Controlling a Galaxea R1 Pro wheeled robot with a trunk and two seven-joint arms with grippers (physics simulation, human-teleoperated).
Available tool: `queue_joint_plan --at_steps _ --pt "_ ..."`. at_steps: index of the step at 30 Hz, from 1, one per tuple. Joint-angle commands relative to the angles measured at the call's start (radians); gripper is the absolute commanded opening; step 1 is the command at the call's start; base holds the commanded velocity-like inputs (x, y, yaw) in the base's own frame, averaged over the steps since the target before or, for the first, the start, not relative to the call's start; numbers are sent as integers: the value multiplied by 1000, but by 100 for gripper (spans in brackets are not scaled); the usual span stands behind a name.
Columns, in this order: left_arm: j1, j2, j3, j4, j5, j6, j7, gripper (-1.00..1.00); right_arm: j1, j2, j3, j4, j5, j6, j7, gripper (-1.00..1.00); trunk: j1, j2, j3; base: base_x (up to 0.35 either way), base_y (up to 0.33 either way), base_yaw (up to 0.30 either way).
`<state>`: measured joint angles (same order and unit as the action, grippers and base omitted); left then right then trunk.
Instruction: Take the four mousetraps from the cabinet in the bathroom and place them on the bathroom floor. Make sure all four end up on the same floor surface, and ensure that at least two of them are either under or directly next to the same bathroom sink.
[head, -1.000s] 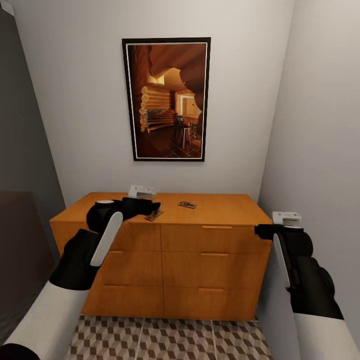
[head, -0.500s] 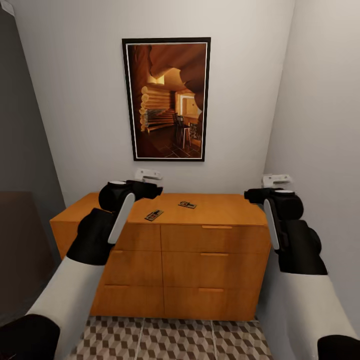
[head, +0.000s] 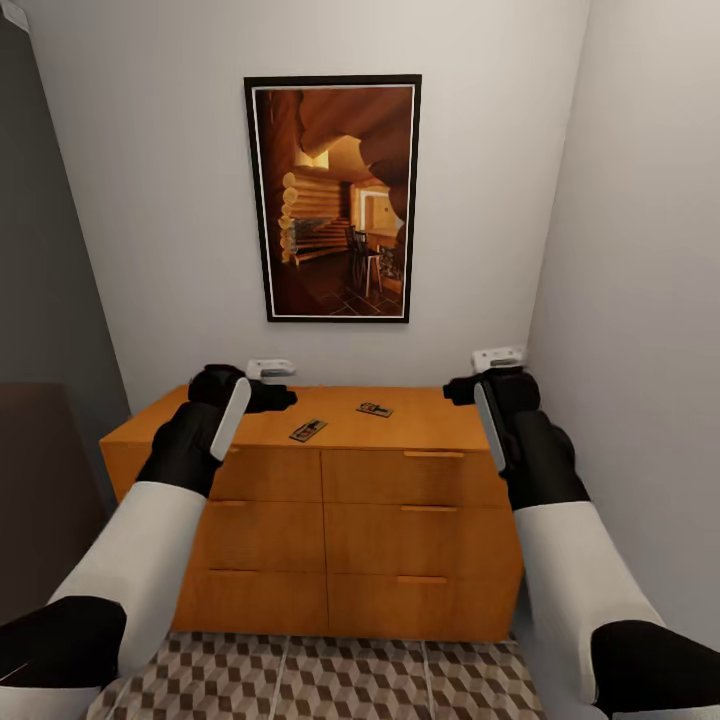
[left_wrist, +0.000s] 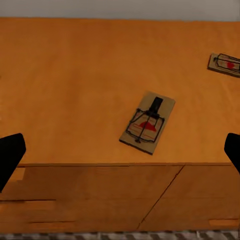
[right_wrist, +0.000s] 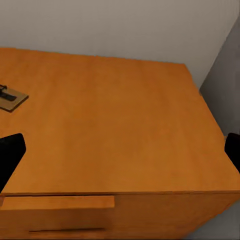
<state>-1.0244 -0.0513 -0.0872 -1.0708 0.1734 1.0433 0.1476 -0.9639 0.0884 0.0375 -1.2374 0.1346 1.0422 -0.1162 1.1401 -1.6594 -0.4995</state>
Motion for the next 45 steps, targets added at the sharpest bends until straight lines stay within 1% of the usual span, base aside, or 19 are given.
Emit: queue_joint_plan --at_steps 1,8,19,23,25,28,30,33,34,36,39,45 --pt "-2 0 11 -2 8 4 10 100 -5 4 2 19 5 5 2 100 0 -1 -1 0 0 0" --pt "-3 -3 14 -34 0 4 10 100 -9 11 1 30 6 5 6 100 0 -1 -1 35 0 0" --pt "-3 -7 19 -44 8 4 9 100 -9 13 2 33 5 5 7 100 0 -1 -1 280 0 0" --pt "-3 -8 21 -45 8 4 9 100 -9 13 2 33 3 5 8 100 0 -1 -1 142 0 0" --pt "-2 -19 20 -34 18 -5 6 100 -20 1 14 45 -8 5 19 100 0 -1 -1 0 0 0" --pt "-1 -36 20 -17 18 -4 6 100 -37 -15 17 61 -24 5 36 100 0 -1 -1 0 0 0" --pt "-1 -36 20 -6 18 -4 6 100 -48 -25 17 73 -33 5 47 100 0 -1 -1 0 0 0" --pt "2 -33 19 -1 18 -2 6 100 -65 -8 6 89 -23 5 64 100 0 -1 -1 0 0 0" --pt "3 -34 19 -6 18 -2 6 100 -59 -2 4 95 -18 5 69 100 0 -1 -1 0 0 0" --pt "4 -39 19 -17 18 -1 7 100 -48 7 0 106 -9 5 58 100 0 -1 -1 18 0 0" --pt "5 -45 18 -28 18 -1 7 100 -31 10 -2 89 5 5 41 100 0 -1 -1 111 0 0" --pt "6 -51 20 -20 18 -1 7 100 3 12 -3 55 10 5 7 100 0 -1 -1 239 0 0"
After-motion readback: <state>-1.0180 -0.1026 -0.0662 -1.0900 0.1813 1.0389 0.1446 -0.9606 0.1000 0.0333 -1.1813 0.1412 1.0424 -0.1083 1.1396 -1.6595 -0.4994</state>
